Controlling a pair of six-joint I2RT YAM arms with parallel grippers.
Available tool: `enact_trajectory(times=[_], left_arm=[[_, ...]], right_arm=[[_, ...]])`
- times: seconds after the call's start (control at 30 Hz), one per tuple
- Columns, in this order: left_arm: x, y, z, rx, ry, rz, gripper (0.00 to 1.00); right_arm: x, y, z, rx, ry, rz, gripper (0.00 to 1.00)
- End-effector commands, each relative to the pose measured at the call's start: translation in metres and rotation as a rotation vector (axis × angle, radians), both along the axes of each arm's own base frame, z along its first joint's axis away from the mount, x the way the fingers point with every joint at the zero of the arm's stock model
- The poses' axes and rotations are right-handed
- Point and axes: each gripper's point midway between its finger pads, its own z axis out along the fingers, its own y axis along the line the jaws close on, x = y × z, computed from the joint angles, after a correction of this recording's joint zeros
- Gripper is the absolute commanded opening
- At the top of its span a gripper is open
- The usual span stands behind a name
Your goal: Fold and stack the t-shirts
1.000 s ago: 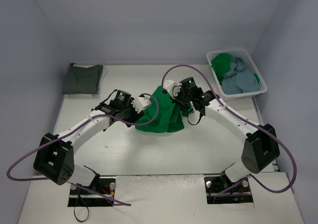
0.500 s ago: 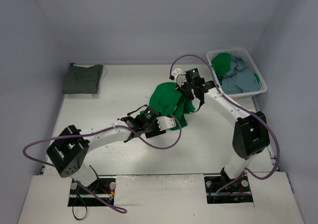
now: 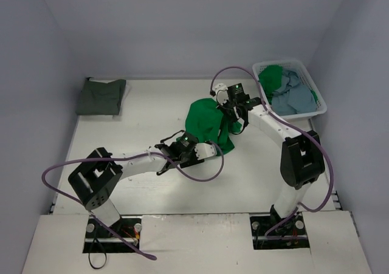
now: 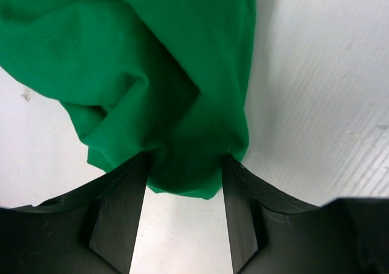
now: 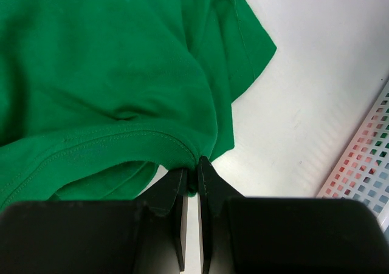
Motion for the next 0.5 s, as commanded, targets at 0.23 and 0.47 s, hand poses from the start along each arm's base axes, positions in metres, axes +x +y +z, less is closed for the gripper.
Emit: enact_trajectory(times=[0.23, 0.47], left_arm=[[0.000, -0.038, 0.054, -0.135, -0.065, -0.026, 0.46], [-0.010, -0.037, 0.057, -0.158, -0.022, -0.027, 0.46]], right_arm=[[0.020, 0.006, 0.025, 0.050, -0.081, -0.026, 0.00], [0.020, 0.008, 0.024, 0.059, -0.076, -0.023, 0.00]])
